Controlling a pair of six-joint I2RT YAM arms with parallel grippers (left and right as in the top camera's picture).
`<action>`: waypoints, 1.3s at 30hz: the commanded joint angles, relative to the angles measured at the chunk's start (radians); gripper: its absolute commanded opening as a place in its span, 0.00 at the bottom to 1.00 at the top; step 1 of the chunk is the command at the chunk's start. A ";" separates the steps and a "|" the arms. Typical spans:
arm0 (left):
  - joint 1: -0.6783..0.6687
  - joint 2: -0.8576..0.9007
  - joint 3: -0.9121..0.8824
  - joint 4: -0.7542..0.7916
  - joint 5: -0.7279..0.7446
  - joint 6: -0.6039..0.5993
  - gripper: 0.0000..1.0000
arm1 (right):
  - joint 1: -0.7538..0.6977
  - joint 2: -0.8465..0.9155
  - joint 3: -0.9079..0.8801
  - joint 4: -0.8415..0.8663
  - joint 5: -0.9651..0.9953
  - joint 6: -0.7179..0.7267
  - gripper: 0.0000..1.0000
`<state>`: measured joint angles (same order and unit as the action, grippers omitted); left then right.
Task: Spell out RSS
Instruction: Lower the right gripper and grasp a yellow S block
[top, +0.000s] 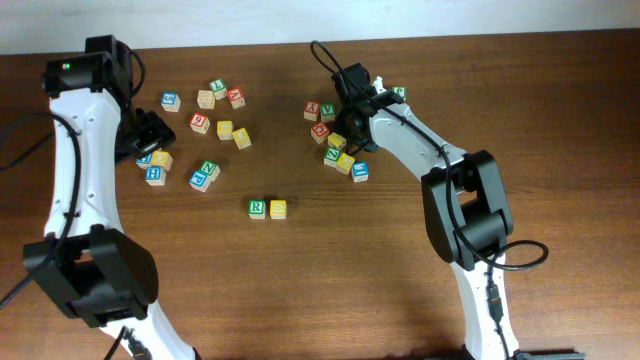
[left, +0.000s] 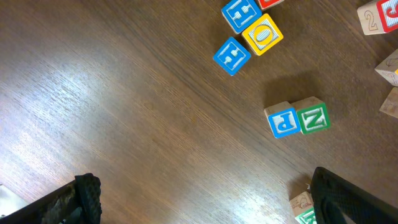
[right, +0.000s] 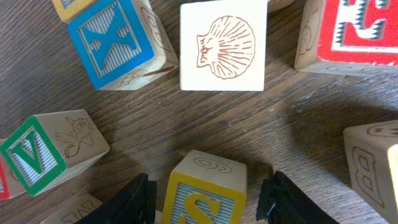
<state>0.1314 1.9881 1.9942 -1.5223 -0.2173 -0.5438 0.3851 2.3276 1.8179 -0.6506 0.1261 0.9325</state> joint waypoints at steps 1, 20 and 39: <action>0.003 -0.013 0.006 -0.001 -0.005 -0.017 0.99 | 0.000 0.035 0.012 -0.015 0.034 -0.034 0.40; 0.003 -0.013 0.006 -0.001 -0.005 -0.017 0.99 | 0.000 -0.056 0.261 -0.390 0.069 -0.183 0.22; 0.003 -0.013 0.006 -0.001 -0.005 -0.017 0.99 | 0.015 -0.256 0.314 -0.863 -0.193 -0.459 0.14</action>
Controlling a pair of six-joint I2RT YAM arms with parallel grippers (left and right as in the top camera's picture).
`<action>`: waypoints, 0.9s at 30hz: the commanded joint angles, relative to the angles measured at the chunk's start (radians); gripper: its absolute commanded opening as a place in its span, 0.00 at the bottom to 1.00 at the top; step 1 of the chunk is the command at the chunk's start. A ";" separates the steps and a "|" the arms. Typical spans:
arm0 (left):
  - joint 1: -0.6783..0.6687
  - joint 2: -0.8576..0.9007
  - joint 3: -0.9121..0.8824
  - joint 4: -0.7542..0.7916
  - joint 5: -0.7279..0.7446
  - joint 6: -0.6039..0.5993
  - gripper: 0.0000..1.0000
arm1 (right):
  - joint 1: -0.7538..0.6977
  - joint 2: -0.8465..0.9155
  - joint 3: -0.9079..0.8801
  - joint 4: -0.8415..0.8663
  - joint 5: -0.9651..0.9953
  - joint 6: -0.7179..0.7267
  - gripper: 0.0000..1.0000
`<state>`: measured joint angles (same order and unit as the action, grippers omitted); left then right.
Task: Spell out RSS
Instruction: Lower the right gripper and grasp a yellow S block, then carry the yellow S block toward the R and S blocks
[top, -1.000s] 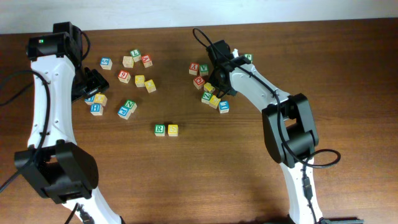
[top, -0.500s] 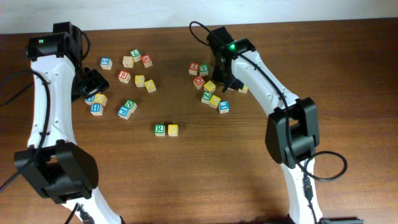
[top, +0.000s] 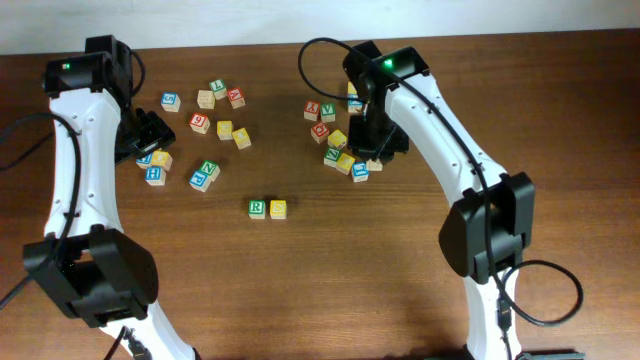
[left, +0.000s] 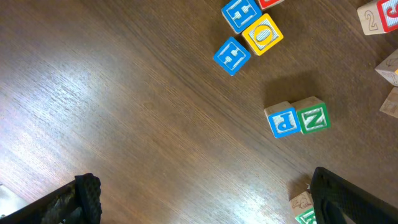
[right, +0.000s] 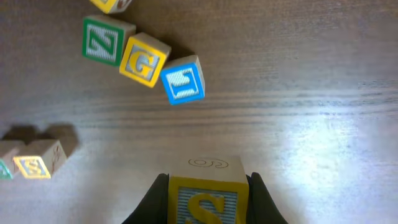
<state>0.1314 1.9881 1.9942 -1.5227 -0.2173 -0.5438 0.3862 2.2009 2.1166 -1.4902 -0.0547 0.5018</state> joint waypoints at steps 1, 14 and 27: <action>0.003 -0.013 0.006 -0.001 -0.005 -0.017 0.99 | 0.019 -0.156 0.015 -0.034 -0.009 -0.028 0.13; 0.003 -0.013 0.006 -0.001 -0.005 -0.017 0.99 | 0.304 -0.364 -0.024 -0.117 0.207 0.087 0.17; 0.003 -0.013 0.006 -0.001 -0.005 -0.017 0.99 | 0.314 -0.363 -0.663 0.620 0.045 0.193 0.21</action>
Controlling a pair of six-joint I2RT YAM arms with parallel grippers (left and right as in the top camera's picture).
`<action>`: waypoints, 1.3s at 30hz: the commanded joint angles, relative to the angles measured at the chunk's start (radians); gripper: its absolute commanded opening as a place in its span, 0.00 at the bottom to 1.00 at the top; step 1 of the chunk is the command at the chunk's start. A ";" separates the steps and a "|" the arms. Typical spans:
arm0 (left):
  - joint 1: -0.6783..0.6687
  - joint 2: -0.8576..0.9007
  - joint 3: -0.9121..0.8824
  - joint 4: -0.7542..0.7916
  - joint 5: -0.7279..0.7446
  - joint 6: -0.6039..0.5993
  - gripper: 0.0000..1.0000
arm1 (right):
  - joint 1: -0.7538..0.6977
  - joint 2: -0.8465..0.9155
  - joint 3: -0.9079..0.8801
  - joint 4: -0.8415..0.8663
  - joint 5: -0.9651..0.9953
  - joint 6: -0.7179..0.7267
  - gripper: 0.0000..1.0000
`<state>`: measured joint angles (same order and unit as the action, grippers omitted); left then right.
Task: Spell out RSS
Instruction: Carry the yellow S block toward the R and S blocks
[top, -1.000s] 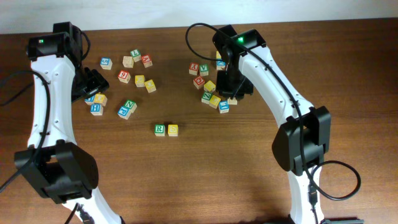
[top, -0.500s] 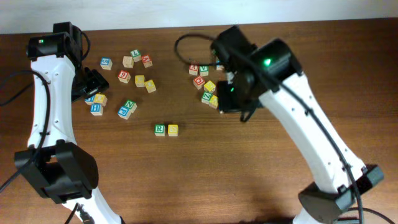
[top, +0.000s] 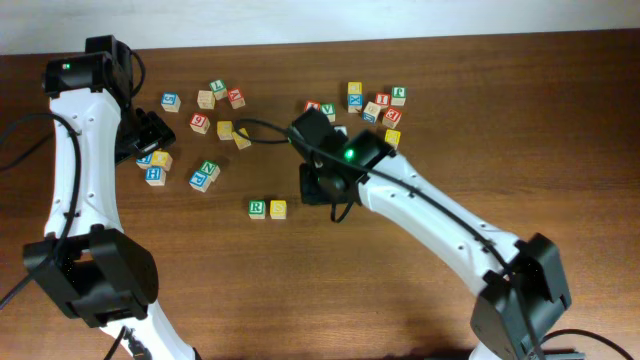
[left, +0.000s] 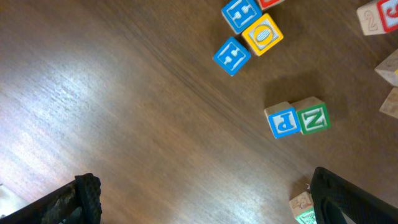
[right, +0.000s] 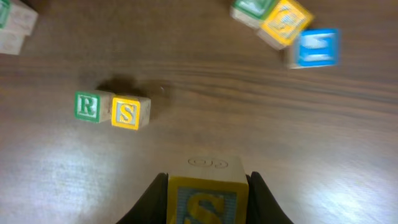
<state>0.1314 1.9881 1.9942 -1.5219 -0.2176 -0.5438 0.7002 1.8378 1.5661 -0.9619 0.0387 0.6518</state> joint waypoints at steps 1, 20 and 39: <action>0.003 -0.013 0.006 -0.002 -0.005 -0.017 0.99 | 0.000 0.000 -0.155 0.148 -0.059 0.048 0.22; 0.003 -0.013 0.006 -0.002 -0.005 -0.017 0.99 | 0.001 0.134 -0.284 0.436 -0.122 0.109 0.25; 0.003 -0.013 0.006 -0.001 -0.005 -0.017 0.99 | 0.034 0.150 -0.285 0.495 -0.113 0.116 0.34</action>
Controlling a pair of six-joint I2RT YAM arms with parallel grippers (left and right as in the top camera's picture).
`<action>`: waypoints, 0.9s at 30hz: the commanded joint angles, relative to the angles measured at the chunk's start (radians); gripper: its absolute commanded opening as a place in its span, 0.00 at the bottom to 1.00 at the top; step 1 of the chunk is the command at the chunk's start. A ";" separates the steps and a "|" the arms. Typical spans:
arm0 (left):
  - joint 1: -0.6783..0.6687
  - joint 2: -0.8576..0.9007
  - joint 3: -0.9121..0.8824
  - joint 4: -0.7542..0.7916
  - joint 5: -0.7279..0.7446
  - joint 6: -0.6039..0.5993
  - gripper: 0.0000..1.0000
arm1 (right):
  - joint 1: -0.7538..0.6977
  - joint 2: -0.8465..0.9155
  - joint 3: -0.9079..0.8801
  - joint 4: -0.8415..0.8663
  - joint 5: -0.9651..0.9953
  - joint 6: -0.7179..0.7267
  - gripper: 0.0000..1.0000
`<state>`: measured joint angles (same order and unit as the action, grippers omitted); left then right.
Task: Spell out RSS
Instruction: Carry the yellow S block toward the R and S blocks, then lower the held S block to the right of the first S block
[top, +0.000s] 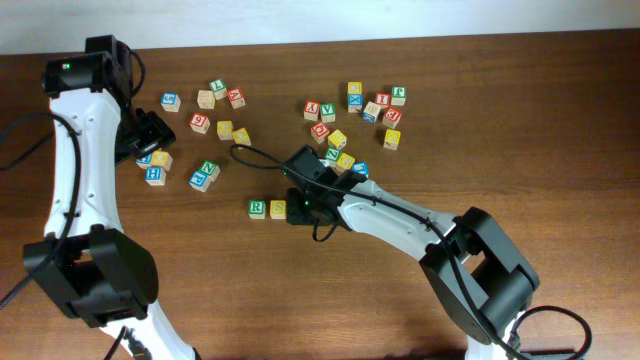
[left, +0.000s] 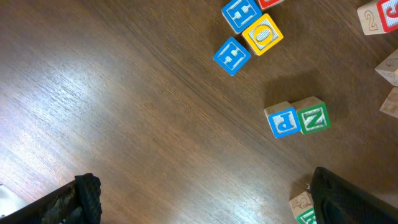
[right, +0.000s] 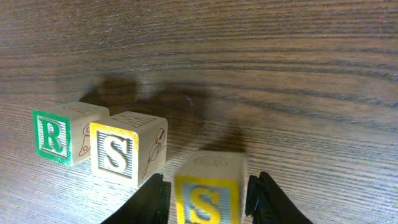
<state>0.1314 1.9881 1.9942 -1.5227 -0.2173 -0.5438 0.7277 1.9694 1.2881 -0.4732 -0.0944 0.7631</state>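
Observation:
A green R block (right: 53, 134) and a yellow S block (right: 118, 152) stand side by side on the wooden table (right: 280, 74). Just right of them, a little nearer the camera, a second yellow S block (right: 208, 199) sits blurred between the fingers of my right gripper (right: 206, 190). The jaws stand slightly apart from its sides, so the gripper is open. Overhead, the right gripper (top: 300, 208) covers that block beside the R (top: 257, 208) and S (top: 278, 209). My left gripper (left: 205, 211) hangs open and empty over the left cluster.
Loose letter blocks lie in groups: a blue P (left: 285, 121) and green Z (left: 313, 117) pair and others at the left, several more behind the right arm around a yellow block (top: 345, 160), and a further group at the back (top: 375, 100).
My right gripper has come down from above the table to just right of the R and S pair. Its jaws now stand off the second S block. The left arm has not moved.
My right gripper stood open around a yellow S block in the right cluster. Then it held that block above the table, then above the R and S pair. Now the block is down beside the first S with the jaws parted.

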 joint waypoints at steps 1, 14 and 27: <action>0.003 -0.013 0.006 0.000 -0.005 -0.017 0.99 | 0.007 0.019 -0.006 0.009 0.020 0.005 0.33; 0.003 -0.013 0.006 0.000 -0.005 -0.017 0.99 | -0.022 0.012 0.179 -0.216 0.015 -0.111 0.38; 0.003 -0.013 0.006 0.000 -0.005 -0.017 0.99 | -0.019 0.048 0.133 -0.280 0.002 -0.268 0.69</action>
<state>0.1314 1.9881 1.9942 -1.5227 -0.2173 -0.5438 0.7094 1.9846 1.4631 -0.7811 -0.0917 0.5514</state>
